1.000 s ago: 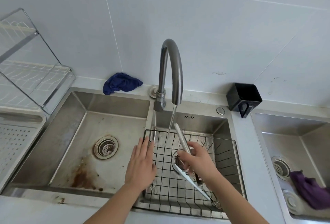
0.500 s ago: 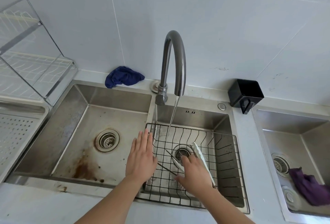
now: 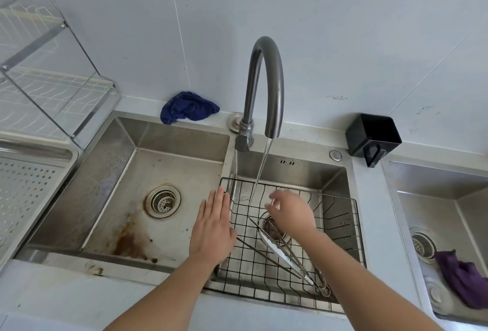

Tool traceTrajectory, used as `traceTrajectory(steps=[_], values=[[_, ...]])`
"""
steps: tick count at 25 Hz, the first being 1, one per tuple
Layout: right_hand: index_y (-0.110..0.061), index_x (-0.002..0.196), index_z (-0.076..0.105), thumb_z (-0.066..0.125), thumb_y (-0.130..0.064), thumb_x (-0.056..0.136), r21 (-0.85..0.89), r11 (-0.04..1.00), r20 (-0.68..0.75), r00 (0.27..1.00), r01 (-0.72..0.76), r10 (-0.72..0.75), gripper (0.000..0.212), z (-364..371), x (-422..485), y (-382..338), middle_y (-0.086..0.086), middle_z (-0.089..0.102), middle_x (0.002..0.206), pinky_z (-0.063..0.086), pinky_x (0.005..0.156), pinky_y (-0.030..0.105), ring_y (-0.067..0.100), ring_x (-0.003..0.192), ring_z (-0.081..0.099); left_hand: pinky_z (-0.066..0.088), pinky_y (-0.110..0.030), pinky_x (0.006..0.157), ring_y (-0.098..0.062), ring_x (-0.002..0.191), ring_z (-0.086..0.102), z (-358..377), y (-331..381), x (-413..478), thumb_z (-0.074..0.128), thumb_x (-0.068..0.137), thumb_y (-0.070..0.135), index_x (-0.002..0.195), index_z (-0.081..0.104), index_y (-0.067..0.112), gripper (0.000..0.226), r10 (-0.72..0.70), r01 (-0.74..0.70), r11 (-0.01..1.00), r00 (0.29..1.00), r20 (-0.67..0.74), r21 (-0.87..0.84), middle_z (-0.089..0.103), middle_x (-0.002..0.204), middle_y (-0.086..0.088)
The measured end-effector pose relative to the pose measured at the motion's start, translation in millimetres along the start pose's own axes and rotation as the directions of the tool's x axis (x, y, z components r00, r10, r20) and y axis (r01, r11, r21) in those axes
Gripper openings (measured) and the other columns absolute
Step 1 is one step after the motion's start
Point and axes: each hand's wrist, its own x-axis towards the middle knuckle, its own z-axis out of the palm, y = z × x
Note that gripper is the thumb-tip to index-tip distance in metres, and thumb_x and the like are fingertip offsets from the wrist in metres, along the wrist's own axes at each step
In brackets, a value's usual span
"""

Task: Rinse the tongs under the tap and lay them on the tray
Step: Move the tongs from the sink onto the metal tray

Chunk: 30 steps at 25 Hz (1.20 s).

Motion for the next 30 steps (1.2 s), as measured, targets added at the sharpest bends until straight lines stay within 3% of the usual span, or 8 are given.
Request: traceTrajectory(steps=[5, 10, 14, 17, 19, 23, 27, 30], values=[[-0.021, 0.106, 0.069, 0.055, -0.043, 0.100, 0.097, 0.992, -0.112, 0.991, 0.079, -0.068, 0.027, -47, 58, -44, -0.003, 0.074, 0.089, 0.054, 0.068, 0.033, 0.022, 0.082, 0.070, 0.015, -0.047, 0.127, -0.027, 0.157, -0.002, 2, -1, 0, 0.052, 0.092, 0.030, 0.156, -0.007, 0.011, 0.089, -0.004, 0.004, 1.000, 1.000, -0.017, -0.014, -0.007, 0.170, -0.011], [-0.011, 0.096, 0.064, 0.045, -0.062, 0.098, 0.140, 0.988, -0.017, 0.998, 0.063, -0.061, 0.054, -52, 99, -85, 0.008, 0.076, 0.084, 0.061, 0.070, 0.039, 0.025, 0.073, 0.071, 0.021, -0.048, 0.126, -0.028, 0.157, 0.006, 0, 0, 0, 0.057, 0.090, 0.031, 0.158, 0.001, 0.009, 0.091, -0.006, 0.006, 1.000, 1.000, -0.017, -0.016, 0.000, 0.171, -0.012], [-0.032, 0.075, 0.057, 0.045, -0.073, 0.091, 0.212, 0.977, -0.012, 0.999, 0.037, -0.036, 0.045, -48, 108, -89, -0.004, 0.071, 0.074, 0.051, 0.061, 0.030, 0.020, 0.075, 0.072, 0.022, -0.048, 0.125, -0.028, 0.157, 0.008, -2, 1, -1, 0.057, 0.090, 0.031, 0.159, 0.004, 0.009, 0.090, -0.013, 0.013, 1.000, 1.000, -0.010, -0.021, 0.000, 0.170, -0.012], [-0.033, 0.065, 0.052, 0.050, -0.066, 0.092, 0.279, 0.958, -0.024, 0.998, 0.061, -0.057, 0.042, -49, 113, -88, -0.008, 0.062, 0.067, 0.058, 0.066, 0.040, 0.025, 0.074, 0.072, 0.021, -0.048, 0.125, -0.028, 0.157, 0.008, -2, 1, -1, 0.056, 0.091, 0.033, 0.160, 0.005, 0.008, 0.089, -0.006, 0.006, 1.000, 1.000, -0.015, -0.012, -0.002, 0.170, -0.012], [-0.025, 0.075, 0.060, 0.054, -0.062, 0.091, 0.334, 0.941, -0.031, 0.998, 0.056, -0.049, 0.041, -54, 120, -89, -0.002, 0.067, 0.075, 0.062, 0.076, 0.049, 0.030, 0.076, 0.072, 0.022, -0.048, 0.125, -0.028, 0.157, 0.009, -1, 2, -1, 0.057, 0.091, 0.033, 0.159, 0.005, 0.008, 0.090, -0.005, 0.005, 1.000, 1.000, -0.018, -0.013, -0.001, 0.170, -0.012], [-0.019, 0.095, 0.070, 0.057, -0.062, 0.090, 0.314, 0.949, -0.051, 0.999, 0.034, -0.019, 0.045, -64, 121, -93, 0.005, 0.076, 0.086, 0.063, 0.079, 0.046, 0.027, 0.079, 0.075, 0.027, -0.049, 0.124, -0.030, 0.156, 0.015, -3, 1, -1, 0.061, 0.088, 0.033, 0.158, 0.008, 0.006, 0.092, 0.000, 0.000, 1.000, 0.999, -0.035, -0.016, 0.005, 0.170, -0.014], [-0.012, 0.083, 0.069, 0.062, -0.035, 0.099, 0.397, 0.916, -0.026, 0.998, 0.058, -0.052, 0.029, -67, 89, -69, 0.008, 0.074, 0.073, 0.064, 0.075, 0.047, 0.020, 0.062, 0.068, 0.023, -0.051, 0.125, -0.032, 0.157, 0.007, -9, 6, -2, 0.054, 0.091, 0.032, 0.158, 0.007, 0.005, 0.087, -0.008, 0.008, 1.000, 1.000, -0.002, 0.006, 0.004, 0.169, -0.017], [-0.014, 0.077, 0.067, 0.061, -0.036, 0.100, 0.382, 0.924, 0.000, 1.000, -0.003, 0.003, 0.032, -53, 35, -15, -0.001, 0.070, 0.061, 0.060, 0.062, 0.037, 0.010, 0.049, 0.062, 0.029, -0.057, 0.120, -0.041, 0.152, 0.024, -22, 13, -7, 0.061, 0.088, 0.030, 0.152, 0.037, 0.001, 0.074, 0.053, -0.048, 0.994, 0.998, -0.046, 0.098, 0.030, 0.162, -0.025]])
